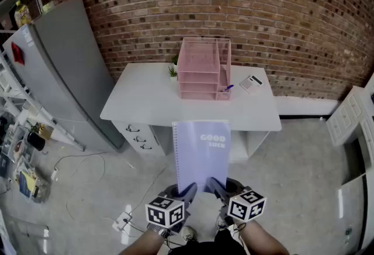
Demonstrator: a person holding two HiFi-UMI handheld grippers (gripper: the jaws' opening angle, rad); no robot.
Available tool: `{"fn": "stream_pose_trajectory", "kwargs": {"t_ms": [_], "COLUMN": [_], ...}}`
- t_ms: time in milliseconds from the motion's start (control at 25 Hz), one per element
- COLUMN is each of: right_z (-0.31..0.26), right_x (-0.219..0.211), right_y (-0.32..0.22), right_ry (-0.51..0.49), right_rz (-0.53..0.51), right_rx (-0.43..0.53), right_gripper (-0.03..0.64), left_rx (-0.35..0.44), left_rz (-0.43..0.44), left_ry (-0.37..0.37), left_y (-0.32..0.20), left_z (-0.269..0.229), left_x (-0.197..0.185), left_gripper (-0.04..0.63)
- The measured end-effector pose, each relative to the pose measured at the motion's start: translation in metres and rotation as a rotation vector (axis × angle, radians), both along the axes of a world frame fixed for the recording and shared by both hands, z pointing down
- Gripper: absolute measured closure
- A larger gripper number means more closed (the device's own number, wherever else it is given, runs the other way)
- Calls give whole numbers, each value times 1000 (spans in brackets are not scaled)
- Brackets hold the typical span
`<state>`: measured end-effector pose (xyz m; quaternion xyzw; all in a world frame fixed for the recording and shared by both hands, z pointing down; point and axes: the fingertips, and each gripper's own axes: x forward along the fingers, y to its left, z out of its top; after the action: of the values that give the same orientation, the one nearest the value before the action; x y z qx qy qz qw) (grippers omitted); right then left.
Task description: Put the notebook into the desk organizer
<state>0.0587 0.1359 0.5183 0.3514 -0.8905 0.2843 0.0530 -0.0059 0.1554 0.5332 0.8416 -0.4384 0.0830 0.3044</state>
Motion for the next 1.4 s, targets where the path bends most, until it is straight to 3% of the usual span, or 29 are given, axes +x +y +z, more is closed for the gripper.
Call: {"fn": "stream_pose_trajectory", "kwargs": {"t_ms": [520, 1400], "right_z": [-1, -3], "right_x": [-4, -50], "right_y": [0, -10], "right_ry": [6, 4], "right_rz": [-9, -20], "right_rx": [0, 5], "right_gripper": [575, 575], "left_rx": [9, 22], "left_rz": [-7, 0], "left_ry": [10, 3], "left_y": [0, -9], "left_z": [-1, -4], "left_x": [-3, -49], "left_gripper": [540, 540]}}
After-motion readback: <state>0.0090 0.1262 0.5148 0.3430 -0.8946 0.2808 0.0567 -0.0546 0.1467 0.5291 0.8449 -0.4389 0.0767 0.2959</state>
